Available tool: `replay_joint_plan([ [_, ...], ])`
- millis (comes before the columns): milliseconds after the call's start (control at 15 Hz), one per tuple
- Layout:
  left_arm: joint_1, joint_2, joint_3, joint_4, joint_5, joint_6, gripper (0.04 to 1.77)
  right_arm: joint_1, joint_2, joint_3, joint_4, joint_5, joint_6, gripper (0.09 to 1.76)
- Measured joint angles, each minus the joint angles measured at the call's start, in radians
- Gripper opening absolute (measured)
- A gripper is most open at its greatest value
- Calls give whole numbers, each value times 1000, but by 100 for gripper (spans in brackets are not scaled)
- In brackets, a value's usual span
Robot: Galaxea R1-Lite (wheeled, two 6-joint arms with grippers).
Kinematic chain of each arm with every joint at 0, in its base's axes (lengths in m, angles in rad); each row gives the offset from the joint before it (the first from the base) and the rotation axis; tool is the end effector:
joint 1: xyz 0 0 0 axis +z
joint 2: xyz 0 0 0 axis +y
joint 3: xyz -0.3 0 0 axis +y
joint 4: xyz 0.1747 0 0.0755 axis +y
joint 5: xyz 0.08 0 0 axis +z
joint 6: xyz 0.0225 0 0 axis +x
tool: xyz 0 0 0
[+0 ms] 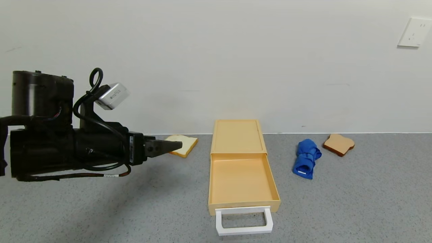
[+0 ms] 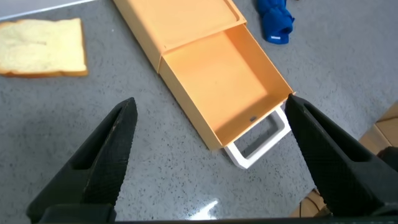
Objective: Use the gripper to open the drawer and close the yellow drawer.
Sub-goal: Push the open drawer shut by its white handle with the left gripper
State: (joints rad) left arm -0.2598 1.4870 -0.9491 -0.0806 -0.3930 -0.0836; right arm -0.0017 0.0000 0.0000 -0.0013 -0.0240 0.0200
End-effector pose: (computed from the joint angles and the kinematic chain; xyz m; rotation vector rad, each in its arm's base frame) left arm 0.2433 -0.0736 0.2298 -0.1102 0.4910 -0.6216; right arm -0.0228 -0.0005 0.0756 0.0200 -0.0016 -0.0257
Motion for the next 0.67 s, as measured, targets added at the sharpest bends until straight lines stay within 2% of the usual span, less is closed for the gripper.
replay_joint_plan([
  [133,-1,-12,30,-8,-7,-2,172,0,0,0,0,0,0,173],
  [667,-3,-22,37,1,-7,-5,172,0,0,0,0,0,0,173],
])
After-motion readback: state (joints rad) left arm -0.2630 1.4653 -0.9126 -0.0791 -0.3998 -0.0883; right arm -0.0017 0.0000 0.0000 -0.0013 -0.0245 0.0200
